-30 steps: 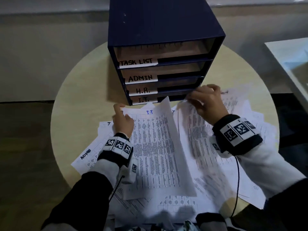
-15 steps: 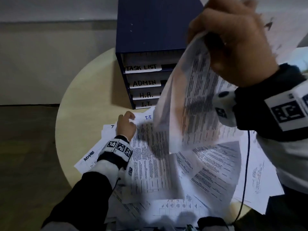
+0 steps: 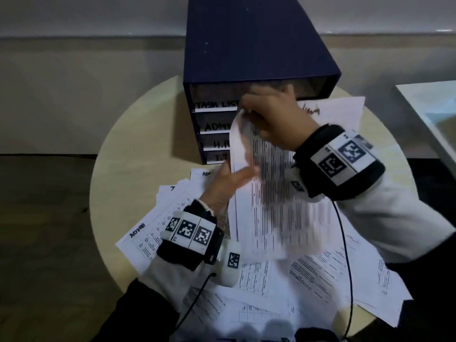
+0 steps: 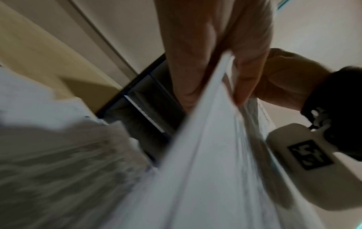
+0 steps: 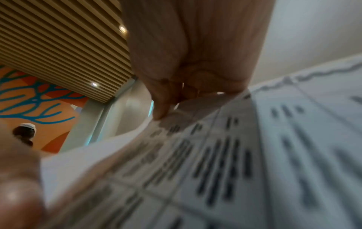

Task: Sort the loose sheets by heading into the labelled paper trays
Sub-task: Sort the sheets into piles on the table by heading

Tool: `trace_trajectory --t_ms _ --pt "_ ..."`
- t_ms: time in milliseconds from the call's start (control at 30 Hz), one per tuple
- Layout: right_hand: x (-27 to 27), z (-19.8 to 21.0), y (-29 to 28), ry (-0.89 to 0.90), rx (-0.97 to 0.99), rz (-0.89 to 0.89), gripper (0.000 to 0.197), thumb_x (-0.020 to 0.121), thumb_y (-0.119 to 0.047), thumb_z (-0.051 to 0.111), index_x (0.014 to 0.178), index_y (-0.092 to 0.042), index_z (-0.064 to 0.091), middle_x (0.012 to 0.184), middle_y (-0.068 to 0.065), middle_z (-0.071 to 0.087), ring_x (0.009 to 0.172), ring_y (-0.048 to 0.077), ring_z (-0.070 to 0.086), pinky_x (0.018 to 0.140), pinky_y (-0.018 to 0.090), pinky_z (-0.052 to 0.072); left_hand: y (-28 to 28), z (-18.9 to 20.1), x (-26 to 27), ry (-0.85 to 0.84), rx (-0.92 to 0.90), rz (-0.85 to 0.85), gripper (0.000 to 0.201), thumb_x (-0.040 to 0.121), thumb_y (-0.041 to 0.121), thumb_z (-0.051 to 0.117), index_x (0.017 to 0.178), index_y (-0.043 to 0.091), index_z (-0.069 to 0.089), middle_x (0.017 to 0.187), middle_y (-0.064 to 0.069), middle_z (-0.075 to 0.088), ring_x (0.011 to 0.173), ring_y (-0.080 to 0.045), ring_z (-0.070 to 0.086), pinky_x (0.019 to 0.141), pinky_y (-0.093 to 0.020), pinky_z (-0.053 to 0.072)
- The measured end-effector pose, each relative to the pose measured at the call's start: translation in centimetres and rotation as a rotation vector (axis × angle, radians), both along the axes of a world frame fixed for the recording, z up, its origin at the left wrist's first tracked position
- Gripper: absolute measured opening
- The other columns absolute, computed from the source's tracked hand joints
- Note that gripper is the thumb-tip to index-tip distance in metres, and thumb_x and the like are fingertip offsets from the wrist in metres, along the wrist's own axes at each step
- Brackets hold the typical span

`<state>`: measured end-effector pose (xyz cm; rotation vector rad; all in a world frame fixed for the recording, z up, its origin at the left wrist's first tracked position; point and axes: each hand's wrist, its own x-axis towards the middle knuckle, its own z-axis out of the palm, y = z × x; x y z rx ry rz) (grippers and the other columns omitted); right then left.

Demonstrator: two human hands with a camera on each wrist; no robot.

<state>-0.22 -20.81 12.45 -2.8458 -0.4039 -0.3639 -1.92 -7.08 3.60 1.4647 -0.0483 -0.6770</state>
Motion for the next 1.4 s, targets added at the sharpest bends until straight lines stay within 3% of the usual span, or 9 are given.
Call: trace_trajectory --t_ms 100,167,400,533,767,967,1133,1267,1400 --pt "0.7 -3.0 0.5 0.325 -0.046 -0.108 0.036 0.089 -0.032 0.055 0.121 -0.015 0.048 0.119 0.009 0.058 0.115 0.029 0.05 0.096 0.039 0.027 1.2 -2.6 0.5 0.045 0.124 0.023 0.022 0.09 0.001 0.052 0.111 0.003 0.053 0.098 -0.013 0.063 0.091 -0.026 0.057 0.081 -0.034 0.048" --pt "1.0 -5.2 0.4 0.527 -0.057 -0.177 0.05 0.083 -0.037 0.063 0.126 -0.018 0.046 0.126 0.011 0.055 0.119 0.031 0.047 0.102 0.044 0.027 2.7 -4.2 0.5 0.111 0.146 0.025 0.033 0.091 0.0 0.047 0.123 0.002 0.049 0.109 -0.015 0.063 0.099 -0.031 0.061 0.088 -0.04 0.049" --pt "-0.7 -11.5 -0.9 0.72 0.035 -0.275 0.022 0.088 -0.015 0.054 0.11 -0.016 0.058 0.121 0.01 0.056 0.118 0.031 0.046 0.098 0.045 0.033 8.8 -8.6 1.8 -0.049 0.437 0.18 0.012 0.09 0.012 0.056 0.097 0.013 0.066 0.104 -0.007 0.064 0.108 -0.027 0.057 0.096 -0.035 0.042" --pt "-1.4 -13.3 -2.2 0.79 0.073 -0.421 0.035 0.086 -0.032 0.059 0.119 -0.024 0.053 0.123 0.002 0.058 0.118 0.024 0.048 0.102 0.042 0.024 11.8 -9.2 3.0 -0.19 1.022 0.138 0.055 0.082 0.021 0.065 0.132 0.011 0.044 0.136 -0.016 0.036 0.129 -0.032 0.034 0.107 -0.038 0.032" --pt "-3.4 -14.8 -5.7 0.836 0.309 -0.715 0.026 0.09 -0.021 0.054 0.11 -0.006 0.061 0.12 0.015 0.059 0.11 0.032 0.054 0.091 0.034 0.043 13.3 -8.1 3.7 -0.05 1.347 -0.053 0.081 0.077 0.043 0.071 0.135 0.005 0.028 0.14 -0.017 0.031 0.129 -0.037 0.038 0.105 -0.045 0.03" --pt "-6.3 -15.9 -6.5 0.923 0.462 -0.788 0.039 0.073 -0.022 0.075 0.104 -0.015 0.053 0.105 0.006 0.05 0.087 0.024 0.051 0.056 0.025 0.044 11.0 -7.7 4.8 -0.235 1.083 -0.256 0.052 0.093 0.026 0.055 0.14 0.009 0.039 0.148 -0.01 0.035 0.137 -0.026 0.031 0.11 -0.032 0.027" --pt "-7.0 -16.6 -6.3 0.793 0.451 -0.616 0.014 0.077 -0.004 0.068 0.082 -0.013 0.058 0.08 0.008 0.057 0.078 0.02 0.051 0.056 0.02 0.035 8.2 -6.8 5.4 -0.298 0.977 -0.27 0.04 0.094 0.023 0.052 0.131 0.009 0.051 0.139 -0.016 0.045 0.119 -0.03 0.051 0.099 -0.03 0.038" --pt "-7.7 -16.7 -6.9 0.708 0.502 -0.467 0.012 0.084 0.004 0.058 0.089 -0.004 0.066 0.065 0.001 0.054 0.068 0.016 0.051 0.067 0.023 0.04 5.7 -5.9 5.3 -0.407 0.892 -0.346 0.026 0.09 0.016 0.05 0.064 0.014 0.057 0.072 -0.016 0.055 0.071 -0.031 0.053 0.064 -0.032 0.037" --pt "-8.0 -16.3 -6.9 0.644 0.638 -0.375 0.015 0.083 0.007 0.06 0.086 -0.004 0.069 0.093 0.011 0.065 0.084 0.019 0.06 0.073 0.007 0.047 3.0 -5.1 5.0 -0.536 0.861 -0.42 0.033 0.088 0.015 0.047 0.056 0.017 0.038 0.058 -0.005 0.045 0.063 -0.022 0.043 0.059 -0.029 0.028"
